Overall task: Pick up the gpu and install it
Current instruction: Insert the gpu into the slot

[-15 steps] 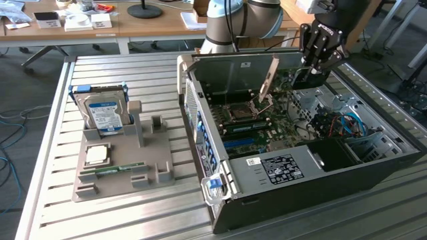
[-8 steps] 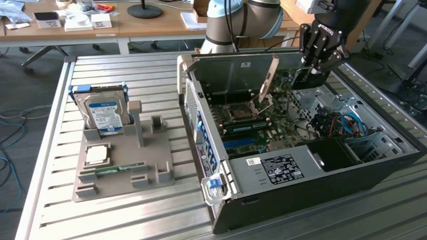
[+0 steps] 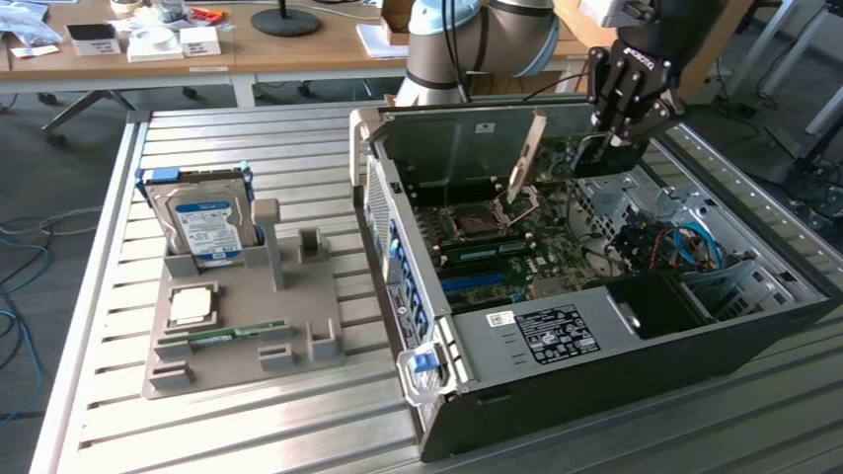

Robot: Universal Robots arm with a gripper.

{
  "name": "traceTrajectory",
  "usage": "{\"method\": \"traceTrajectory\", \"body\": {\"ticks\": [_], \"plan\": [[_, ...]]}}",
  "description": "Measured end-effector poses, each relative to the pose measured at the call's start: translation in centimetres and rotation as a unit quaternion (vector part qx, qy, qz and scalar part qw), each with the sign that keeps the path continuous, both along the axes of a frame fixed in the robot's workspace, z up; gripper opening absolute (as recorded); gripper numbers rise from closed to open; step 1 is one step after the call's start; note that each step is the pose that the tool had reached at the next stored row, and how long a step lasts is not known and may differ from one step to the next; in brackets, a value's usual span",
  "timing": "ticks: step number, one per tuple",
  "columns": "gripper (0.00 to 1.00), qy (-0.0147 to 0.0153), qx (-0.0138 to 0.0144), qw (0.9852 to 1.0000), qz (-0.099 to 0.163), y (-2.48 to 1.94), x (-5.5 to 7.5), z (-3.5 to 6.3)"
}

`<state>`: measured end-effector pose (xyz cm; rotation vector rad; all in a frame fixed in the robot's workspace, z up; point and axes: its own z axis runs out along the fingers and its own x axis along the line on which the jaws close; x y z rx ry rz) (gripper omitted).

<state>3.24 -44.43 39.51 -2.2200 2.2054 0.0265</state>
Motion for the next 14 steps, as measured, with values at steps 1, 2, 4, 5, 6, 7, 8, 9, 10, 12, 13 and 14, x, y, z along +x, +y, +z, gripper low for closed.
{"method": "traceTrajectory", "body": {"ticks": [1,2,4,5,6,7,8,9,10,12,13,14], "plan": [[0.27,0.0,0.0,1.0,0.0,0.0,-0.7,0.0],[0.27,0.0,0.0,1.0,0.0,0.0,-1.2,0.0],[0.27,0.0,0.0,1.0,0.0,0.01,-1.5,0.0],[0.27,0.0,0.0,1.0,0.0,0.01,-1.6,-0.01],[0.27,0.0,0.0,1.0,0.0,0.0,-1.6,-0.01],[0.27,0.0,0.0,1.0,0.0,0.0,-1.7,0.0],[0.27,0.0,0.0,1.0,0.0,0.01,-1.7,-0.01],[0.27,0.0,0.0,1.0,0.0,0.01,-1.7,0.0],[0.27,0.0,0.0,1.0,0.0,0.01,-1.7,0.0],[0.27,0.0,0.0001,1.0,0.0,0.01,-1.7,-0.05],[0.27,0.0,0.0001,1.0,0.0,0.02,-1.7,-0.1],[0.27,0.0,0.0,1.0,0.0,0.01,-1.7,-0.16]]}}
